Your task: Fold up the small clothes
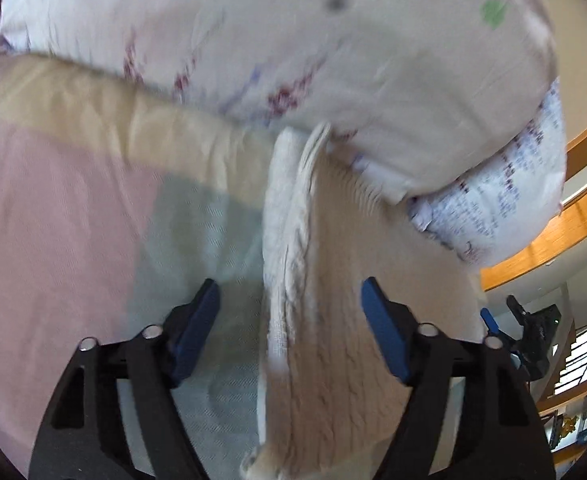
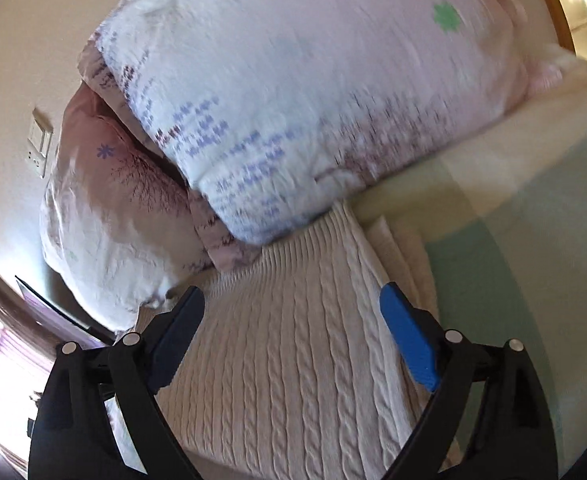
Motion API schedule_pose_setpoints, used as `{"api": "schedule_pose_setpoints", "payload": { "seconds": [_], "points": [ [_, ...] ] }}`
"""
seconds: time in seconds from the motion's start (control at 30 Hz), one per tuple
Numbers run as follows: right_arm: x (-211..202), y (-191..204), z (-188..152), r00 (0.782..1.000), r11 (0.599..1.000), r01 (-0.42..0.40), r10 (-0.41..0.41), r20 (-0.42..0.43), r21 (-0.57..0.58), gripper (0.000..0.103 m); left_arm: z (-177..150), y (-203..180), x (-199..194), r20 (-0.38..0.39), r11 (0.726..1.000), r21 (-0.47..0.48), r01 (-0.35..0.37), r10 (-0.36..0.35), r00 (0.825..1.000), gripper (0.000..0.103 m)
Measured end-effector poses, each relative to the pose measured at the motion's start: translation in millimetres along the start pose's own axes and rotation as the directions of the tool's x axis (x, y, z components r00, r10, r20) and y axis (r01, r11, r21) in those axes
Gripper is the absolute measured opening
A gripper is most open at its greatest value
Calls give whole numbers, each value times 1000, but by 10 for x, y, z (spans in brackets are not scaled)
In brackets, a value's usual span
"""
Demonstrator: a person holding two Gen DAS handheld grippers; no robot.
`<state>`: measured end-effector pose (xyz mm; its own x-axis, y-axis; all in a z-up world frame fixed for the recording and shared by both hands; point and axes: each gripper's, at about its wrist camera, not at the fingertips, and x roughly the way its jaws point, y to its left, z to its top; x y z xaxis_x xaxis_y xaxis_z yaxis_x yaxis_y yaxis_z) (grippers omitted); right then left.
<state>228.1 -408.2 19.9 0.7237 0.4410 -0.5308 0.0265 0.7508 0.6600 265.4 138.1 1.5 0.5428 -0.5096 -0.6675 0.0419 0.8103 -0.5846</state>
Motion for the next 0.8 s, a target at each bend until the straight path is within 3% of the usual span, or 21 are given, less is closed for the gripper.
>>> {"api": "schedule_pose_setpoints", "payload": {
  "seconds": [0.07,0.13,0.23,0.33,0.4,0.47,0.53,0.57,0.6,0.63,0.67,0.7,0.73,0.77,0.8],
  "points": [
    [-64,-20,-59,1000,1000,-10,10,-9,-8,91,-20,-70,107,-23,999,-11,35,-35,999,48],
    [-145,-43,-99,1000,1000,-23,23,-14,-16,91,-69,-83,237,-43,993,-92,69,-74,996,25],
    [-344,-80,-88,999,999,-36,36,-4,-22,91,-59,-176,168,-7,976,-153,152,-155,988,20],
    [-592,-140,-42,999,999,-20,21,49,-40,91,-12,-712,44,32,959,-83,271,-269,962,19],
    [-748,-174,17,996,998,13,-8,94,-54,91,-9,-1264,105,16,926,-10,377,-377,926,19],
    [-800,-214,67,992,998,39,-34,121,-40,91,-74,-1795,349,-37,877,31,479,-478,878,19],
    [-793,-283,126,991,999,31,-29,134,-8,91,-223,-2361,854,-142,807,32,590,-580,802,25],
    [-766,-327,159,991,999,33,-33,132,6,91,-307,-2571,1159,-212,768,-5,640,-626,750,28],
    [-728,-386,195,991,998,50,-52,121,24,91,-368,-2668,1358,-257,749,-49,661,-649,716,32],
    [-702,-429,212,992,998,61,-64,106,33,91,-445,-2734,1538,-290,747,-101,657,-654,699,33],
    [-680,-483,236,994,997,66,-70,81,42,91,-486,-2749,1600,-301,751,-124,648,-651,697,36],
    [-675,-523,244,996,997,65,-68,63,47,91,-517,-2726,1582,-307,752,-124,648,-650,696,50],
    [-674,-575,257,998,997,55,-56,35,53,91,-514,-2662,1477,-288,764,-88,640,-634,718,62],
    [-663,-611,269,999,998,34,-35,7,53,91,-486,-2591,1345,-249,790,-35,613,-600,760,68],
    [-647,-625,283,1000,998,22,-22,-11,54,91,-454,-2457,1136,-184,833,44,552,-536,824,77]
  ]
}}
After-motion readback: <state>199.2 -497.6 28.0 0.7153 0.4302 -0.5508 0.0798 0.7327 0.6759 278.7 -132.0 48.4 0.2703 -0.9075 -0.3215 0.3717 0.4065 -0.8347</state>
